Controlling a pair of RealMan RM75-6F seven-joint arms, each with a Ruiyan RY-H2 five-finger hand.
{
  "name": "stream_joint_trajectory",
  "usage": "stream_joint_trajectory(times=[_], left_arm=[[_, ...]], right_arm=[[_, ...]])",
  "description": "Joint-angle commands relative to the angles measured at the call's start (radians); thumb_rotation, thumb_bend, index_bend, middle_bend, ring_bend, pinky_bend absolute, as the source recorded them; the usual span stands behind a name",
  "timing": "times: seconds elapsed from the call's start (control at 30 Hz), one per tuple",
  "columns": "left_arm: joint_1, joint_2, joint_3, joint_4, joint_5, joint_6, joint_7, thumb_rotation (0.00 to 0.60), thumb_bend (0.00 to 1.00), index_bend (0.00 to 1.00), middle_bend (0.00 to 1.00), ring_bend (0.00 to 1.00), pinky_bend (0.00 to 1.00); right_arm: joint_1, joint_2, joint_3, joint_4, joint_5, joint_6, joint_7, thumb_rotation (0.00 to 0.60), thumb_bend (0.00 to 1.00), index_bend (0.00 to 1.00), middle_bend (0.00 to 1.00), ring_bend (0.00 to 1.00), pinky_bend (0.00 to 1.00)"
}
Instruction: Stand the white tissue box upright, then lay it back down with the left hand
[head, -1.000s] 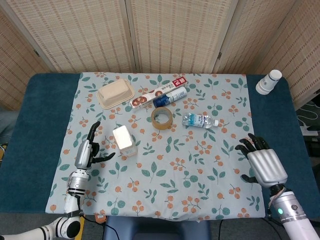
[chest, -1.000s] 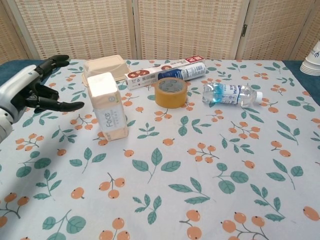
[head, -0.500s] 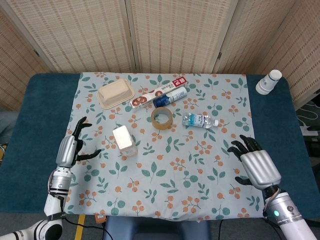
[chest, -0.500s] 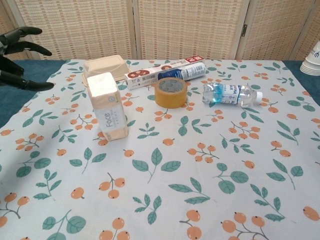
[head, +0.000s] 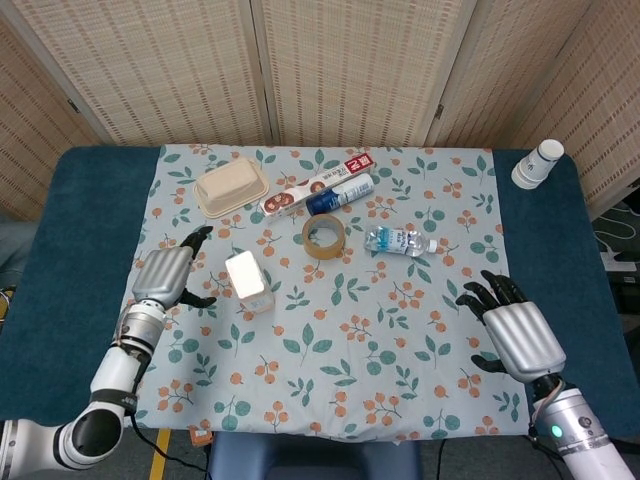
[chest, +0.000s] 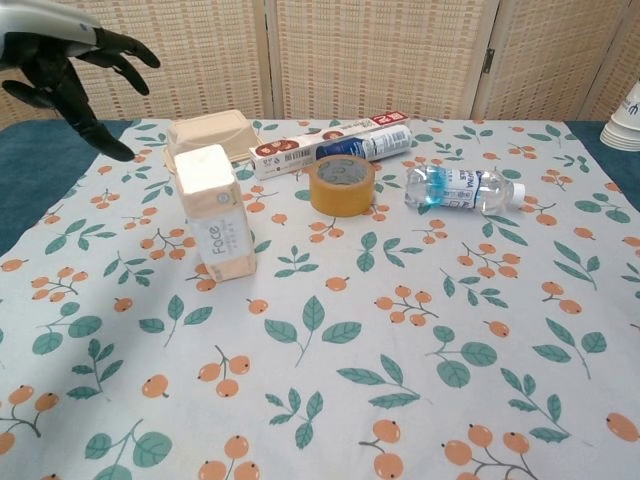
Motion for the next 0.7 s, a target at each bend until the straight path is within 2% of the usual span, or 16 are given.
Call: stream_joint_trajectory(times=[0.03,0.17,0.3,0.47,0.7], left_arm=[[-0.331,0.037,-0.065,-0.096,-0.421,0.095,0.266,0.600,0.14,0.00,0.10,0.90,0.97],[-0.419,0.006,-0.081,-0.064,-0.514,0.141,0.297,0.600,0.14,0.00,0.11,0.90,0.97],[-0.449,-0.035,-0.060,-0.049,-0.485,0.171,0.283,0.600,0.14,0.00,0.12,0.91,0.98],[-0.465,-0.088,-0.014,-0.044,-0.435,0.213,0.270,0.600,0.14,0.00,0.09,0.91,0.98],[-0.466,-0.186,0.023,0.046,-0.397,0.259,0.214,0.600,0.14,0.00,0.09,0.91,0.98]], right_arm=[[-0.006,0.010,0.000,-0.001,-0.010,0.005,0.014,0.600,0.07,0.29,0.15,0.00,0.11],[-0.009,0.023,0.002,0.002,-0.012,0.004,0.036,0.600,0.07,0.29,0.15,0.00,0.11],[-0.009,0.028,0.001,0.000,-0.017,-0.004,0.045,0.600,0.07,0.29,0.15,0.00,0.11],[-0.012,0.033,0.001,-0.002,-0.024,-0.003,0.053,0.600,0.07,0.30,0.15,0.00,0.11],[-0.015,0.039,0.004,-0.003,-0.027,-0.004,0.063,0.600,0.07,0.30,0.15,0.00,0.11]])
